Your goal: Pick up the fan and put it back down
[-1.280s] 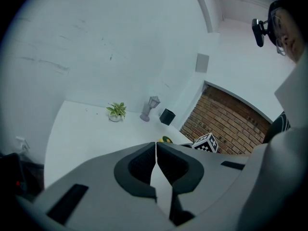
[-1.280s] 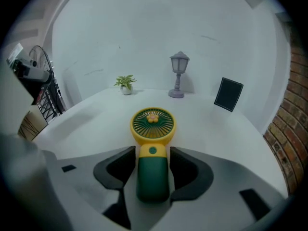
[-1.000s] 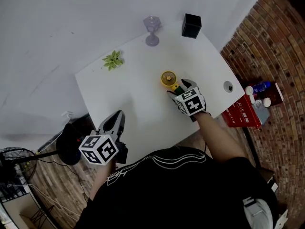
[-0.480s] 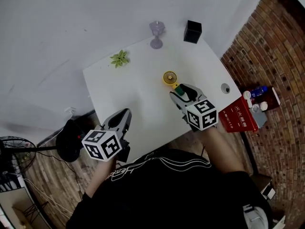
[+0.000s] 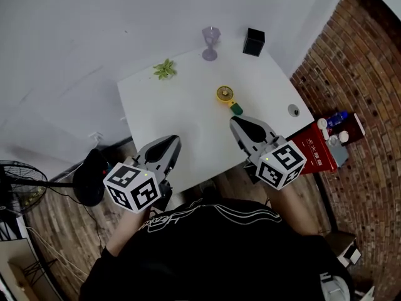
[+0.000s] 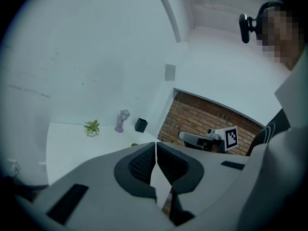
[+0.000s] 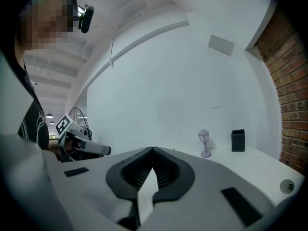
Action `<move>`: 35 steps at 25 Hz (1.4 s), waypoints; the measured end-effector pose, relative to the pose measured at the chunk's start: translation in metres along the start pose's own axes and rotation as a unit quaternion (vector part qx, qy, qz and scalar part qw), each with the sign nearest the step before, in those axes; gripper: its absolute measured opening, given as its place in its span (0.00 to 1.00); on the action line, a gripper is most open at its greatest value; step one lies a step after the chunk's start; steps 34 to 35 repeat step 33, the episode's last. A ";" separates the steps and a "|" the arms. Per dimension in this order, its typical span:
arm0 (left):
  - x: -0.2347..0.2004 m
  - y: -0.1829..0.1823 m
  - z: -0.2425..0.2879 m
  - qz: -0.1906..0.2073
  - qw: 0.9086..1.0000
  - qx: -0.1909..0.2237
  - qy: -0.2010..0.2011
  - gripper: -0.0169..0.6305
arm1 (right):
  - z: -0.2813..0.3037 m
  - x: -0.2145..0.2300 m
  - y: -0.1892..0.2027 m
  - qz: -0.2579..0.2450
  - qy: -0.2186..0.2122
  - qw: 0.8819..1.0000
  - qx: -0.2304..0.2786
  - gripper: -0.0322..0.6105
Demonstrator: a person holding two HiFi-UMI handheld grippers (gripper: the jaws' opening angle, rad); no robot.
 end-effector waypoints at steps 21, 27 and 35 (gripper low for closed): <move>0.041 0.014 -0.045 0.033 0.999 0.003 0.033 0.08 | -0.049 -0.071 0.007 -0.014 -0.023 1.000 0.001 0.05; 0.045 0.017 -0.047 0.033 0.999 0.006 0.040 0.08 | -0.060 -0.073 0.008 -0.015 -0.011 1.000 0.002 0.05; 0.049 0.019 -0.053 0.040 0.998 0.007 0.042 0.08 | -0.068 -0.077 0.011 -0.014 -0.002 1.000 0.003 0.05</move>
Point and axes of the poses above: the fingertips, and each gripper's own axes: z forward along the fingers, x to its right, y out of its underside, the point moved 3 cm from there along -z, backward along the fingers, and after that the axes turned 7 degrees about y, right-handed, at the moved point
